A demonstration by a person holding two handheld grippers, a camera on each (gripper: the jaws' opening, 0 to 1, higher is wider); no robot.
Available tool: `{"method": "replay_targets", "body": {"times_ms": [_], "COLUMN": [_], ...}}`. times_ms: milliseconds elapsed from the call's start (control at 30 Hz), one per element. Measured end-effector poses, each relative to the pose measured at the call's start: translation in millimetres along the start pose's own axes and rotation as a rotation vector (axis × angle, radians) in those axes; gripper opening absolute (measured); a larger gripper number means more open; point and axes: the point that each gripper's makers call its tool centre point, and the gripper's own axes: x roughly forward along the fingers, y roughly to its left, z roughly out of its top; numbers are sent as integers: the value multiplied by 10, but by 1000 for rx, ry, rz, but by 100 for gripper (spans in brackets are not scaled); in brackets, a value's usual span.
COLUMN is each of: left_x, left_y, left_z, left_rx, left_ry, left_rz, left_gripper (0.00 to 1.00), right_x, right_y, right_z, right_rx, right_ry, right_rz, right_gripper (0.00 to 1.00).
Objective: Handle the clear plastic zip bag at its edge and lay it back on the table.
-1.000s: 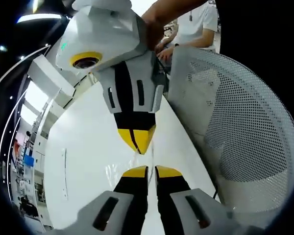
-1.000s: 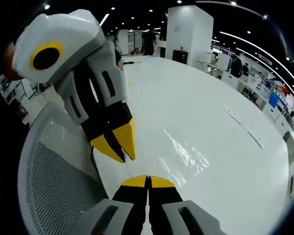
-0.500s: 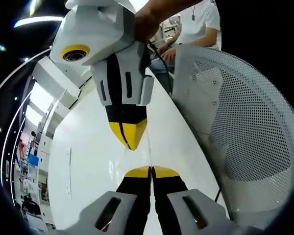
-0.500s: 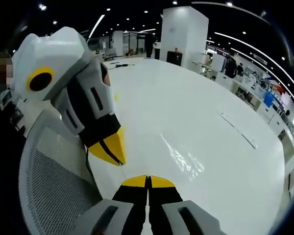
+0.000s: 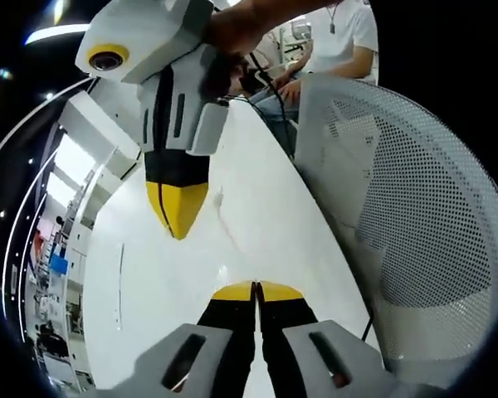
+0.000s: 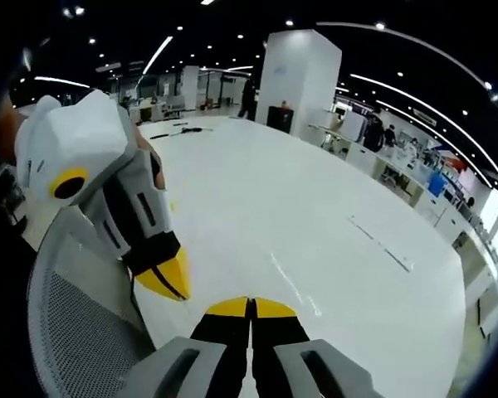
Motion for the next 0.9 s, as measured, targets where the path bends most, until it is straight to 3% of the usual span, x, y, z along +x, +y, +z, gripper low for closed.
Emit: {"method": "replay_targets", "body": {"times_ms": [267, 533, 900], "left_x": [-40, -67, -77], "left_y": [34, 98, 132], "left_z": [4, -14, -58], "left_rx": [-14, -35, -63], "left_ry": [0, 19, 29], "left_rz": [32, 70, 95], "left_gripper": [0, 0, 0], "right_x": [-78, -164, -187], "right_y": [-71, -7, 51], "right_z": [234, 494, 590], "right_rx": [-35, -102, -136], "right_ry": [-75, -165, -204], "right_rz": [-44, -63, -53], "right_gripper": [0, 0, 0]}}
